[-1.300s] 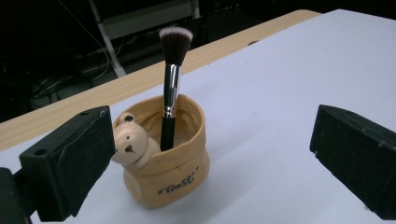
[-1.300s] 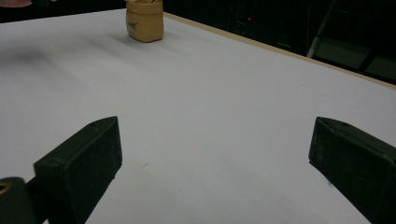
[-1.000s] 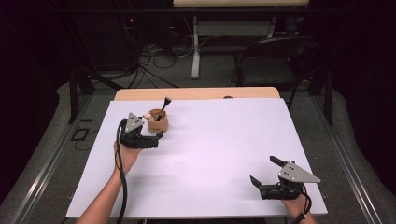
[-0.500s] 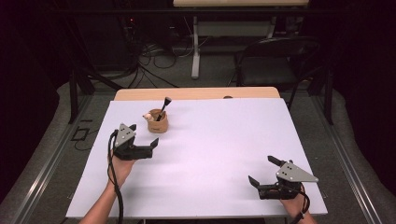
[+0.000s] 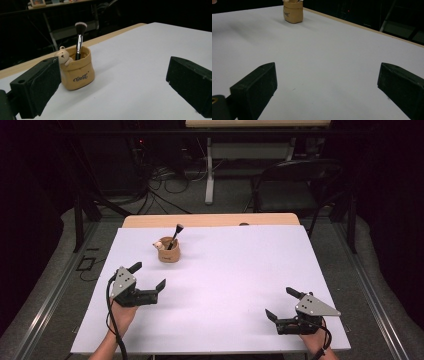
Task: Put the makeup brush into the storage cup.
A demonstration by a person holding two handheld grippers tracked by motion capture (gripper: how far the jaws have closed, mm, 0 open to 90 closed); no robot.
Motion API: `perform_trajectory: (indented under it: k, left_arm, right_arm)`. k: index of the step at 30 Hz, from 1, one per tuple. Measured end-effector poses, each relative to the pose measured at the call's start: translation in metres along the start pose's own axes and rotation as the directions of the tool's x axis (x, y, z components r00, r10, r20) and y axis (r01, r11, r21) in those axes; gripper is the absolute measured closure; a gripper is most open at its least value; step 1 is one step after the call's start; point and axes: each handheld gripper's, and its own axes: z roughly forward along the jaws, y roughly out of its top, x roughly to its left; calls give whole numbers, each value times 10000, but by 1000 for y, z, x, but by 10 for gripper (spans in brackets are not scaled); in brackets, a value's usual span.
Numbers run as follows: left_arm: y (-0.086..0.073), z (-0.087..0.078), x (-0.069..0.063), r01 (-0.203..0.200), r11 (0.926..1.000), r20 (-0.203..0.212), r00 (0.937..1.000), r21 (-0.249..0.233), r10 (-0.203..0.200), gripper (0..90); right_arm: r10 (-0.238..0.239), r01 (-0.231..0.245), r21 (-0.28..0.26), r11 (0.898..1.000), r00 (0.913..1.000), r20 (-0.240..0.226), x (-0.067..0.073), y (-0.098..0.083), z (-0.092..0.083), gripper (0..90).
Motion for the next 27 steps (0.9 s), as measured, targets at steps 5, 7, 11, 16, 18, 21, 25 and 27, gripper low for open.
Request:
perform_trajectory:
  k: [5, 7, 11, 16, 18, 21, 25, 27]
  left_arm:
    - [-9, -9, -5, -265, 9988, 384, 9989, -418, 281, 0]
    - [-14, -12, -6, -204, 9989, 465, 9987, -417, 224, 0]
    - [-21, -18, -8, -103, 9990, 736, 9972, -424, 134, 0]
    - [-27, -24, -10, -24, 9988, 999, 9950, -481, 72, 0]
    - [-30, -25, -11, 46, 9991, 1016, 9948, -419, -3, 0]
    - [-34, -27, -13, 94, 9995, 1073, 9942, -312, -60, 0]
    - [-39, -30, -16, 140, 9997, 1068, 9942, -222, -116, 0]
    - [-40, -32, -18, 190, 9998, 925, 9956, -98, -180, 0]
  right_arm:
    - [4, -4, -35, 10000, 10000, 21, 1, 0, 2, 19]
    - [-8, 8, -41, 10000, 10000, 38, 0, 0, 2, 19]
    - [3, -3, 14, 10000, 10000, 21, 0, 0, 1, 19]
    - [-10, 10, -22, 10000, 10000, -23, 1, 0, 1, 18]
    - [-34, 33, -92, 10000, 10000, -53, 1, 0, 1, 18]
    - [-51, 50, -126, 9999, 10000, -71, 1, 0, 1, 18]
    - [-93, 92, -109, 9999, 9999, -117, 1, 0, 0, 18]
    - [-109, 107, -191, 9998, 9999, -98, 2, 0, 0, 18]
